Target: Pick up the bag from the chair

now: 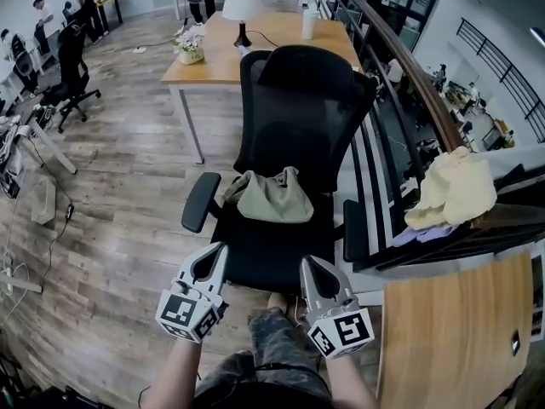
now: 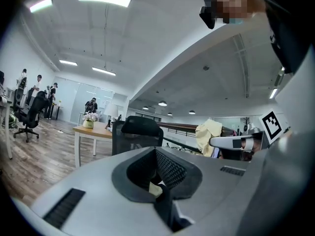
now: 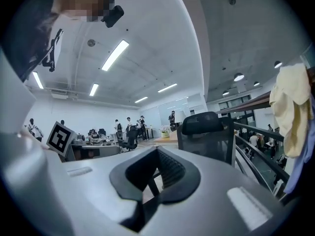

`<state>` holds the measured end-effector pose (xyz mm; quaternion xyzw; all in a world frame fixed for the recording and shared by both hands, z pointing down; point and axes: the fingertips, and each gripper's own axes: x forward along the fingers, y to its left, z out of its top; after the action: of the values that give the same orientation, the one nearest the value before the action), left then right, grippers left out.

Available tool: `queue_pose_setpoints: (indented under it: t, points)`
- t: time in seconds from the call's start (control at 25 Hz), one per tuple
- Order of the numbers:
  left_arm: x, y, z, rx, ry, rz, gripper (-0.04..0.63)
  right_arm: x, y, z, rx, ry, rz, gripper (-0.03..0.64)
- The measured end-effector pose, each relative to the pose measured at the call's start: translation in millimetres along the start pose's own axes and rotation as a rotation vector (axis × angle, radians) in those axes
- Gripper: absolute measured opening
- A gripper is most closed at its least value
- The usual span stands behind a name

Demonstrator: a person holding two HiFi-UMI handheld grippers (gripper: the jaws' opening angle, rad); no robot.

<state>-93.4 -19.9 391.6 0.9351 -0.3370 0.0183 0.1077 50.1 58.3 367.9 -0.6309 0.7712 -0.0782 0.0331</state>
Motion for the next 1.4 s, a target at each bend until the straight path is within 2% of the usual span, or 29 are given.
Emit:
queue_pose_setpoints:
  t: [0.32, 0.64, 1.0, 1.2, 1.4]
  points:
    - [66.2, 13.6, -31.2, -0.038, 0.057, 0.042, -0.003, 49.2, -49.3, -34.4, 0.043, 0.087, 0.050, 0.008]
    - [109.3, 22.2, -55.9, -0.050, 0.118, 0.085, -0.003, 82.4, -88.0, -61.4, 0.086, 0.145, 0.085, 0.008]
    - [151.7, 35.4, -79.6, -0.067, 0.128, 0.096, -0.002, 114.7, -115.1, -90.9, 0.121, 0.173, 0.082, 0.008]
    - [173.8, 48.8, -101.0, -0.066, 0.142, 0.077, -0.002, 136.1, -120.5, -117.0, 0.116, 0.210, 0.072, 0.008]
    - [200.6, 73.8, -126.0, -0.078, 0.200, 0.078, -0.003, 170.1, -131.2, -143.3, 0.101, 0.255, 0.049, 0.008]
